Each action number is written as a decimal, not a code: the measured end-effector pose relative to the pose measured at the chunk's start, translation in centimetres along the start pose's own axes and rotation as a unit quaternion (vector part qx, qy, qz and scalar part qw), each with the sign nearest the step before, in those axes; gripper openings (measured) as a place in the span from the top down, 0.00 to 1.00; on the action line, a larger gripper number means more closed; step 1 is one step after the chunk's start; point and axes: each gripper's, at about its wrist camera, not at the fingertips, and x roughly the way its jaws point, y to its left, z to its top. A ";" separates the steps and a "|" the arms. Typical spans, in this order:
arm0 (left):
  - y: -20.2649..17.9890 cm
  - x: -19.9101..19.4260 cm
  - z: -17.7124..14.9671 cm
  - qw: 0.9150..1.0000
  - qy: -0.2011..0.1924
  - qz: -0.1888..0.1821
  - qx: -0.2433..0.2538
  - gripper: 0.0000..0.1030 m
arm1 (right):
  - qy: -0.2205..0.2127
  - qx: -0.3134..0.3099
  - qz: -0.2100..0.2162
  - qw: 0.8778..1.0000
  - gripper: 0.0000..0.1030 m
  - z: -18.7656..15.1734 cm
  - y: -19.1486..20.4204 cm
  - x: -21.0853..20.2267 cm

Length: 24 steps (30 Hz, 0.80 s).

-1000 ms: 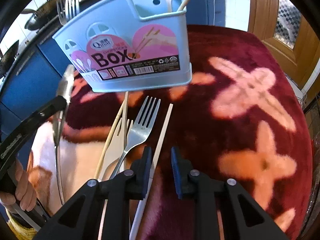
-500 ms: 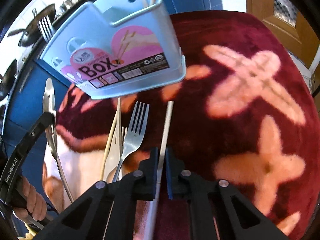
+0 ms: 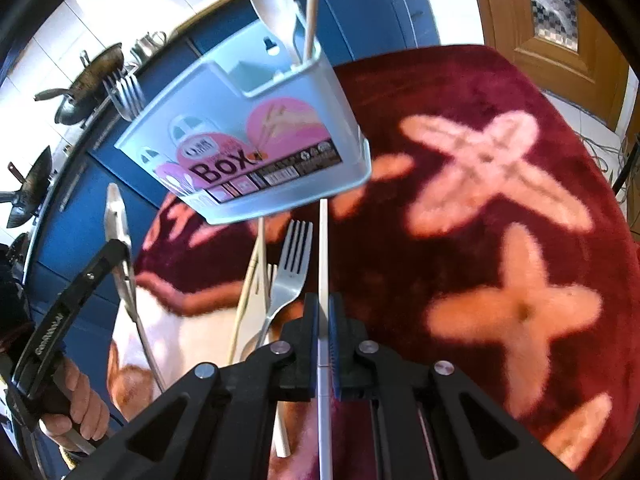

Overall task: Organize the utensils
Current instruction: 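Close the right gripper on the white chopstick, then lift the white chopstick with the right gripper while the left gripper lifts the knife toward the caddy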

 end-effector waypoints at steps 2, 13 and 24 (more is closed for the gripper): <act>0.0 -0.2 0.0 1.000 -0.004 0.004 0.002 0.98 | -0.016 -0.001 0.006 1.000 0.94 -0.2 0.0 -0.9; 0.0 -1.9 0.1 1.000 -0.023 0.009 0.004 0.98 | -0.105 -0.023 0.022 0.994 0.94 -0.6 2.2 -5.2; 0.2 -4.9 1.2 0.998 -0.066 0.016 0.006 0.98 | -0.184 -0.066 0.005 0.981 0.94 -0.7 5.5 -8.8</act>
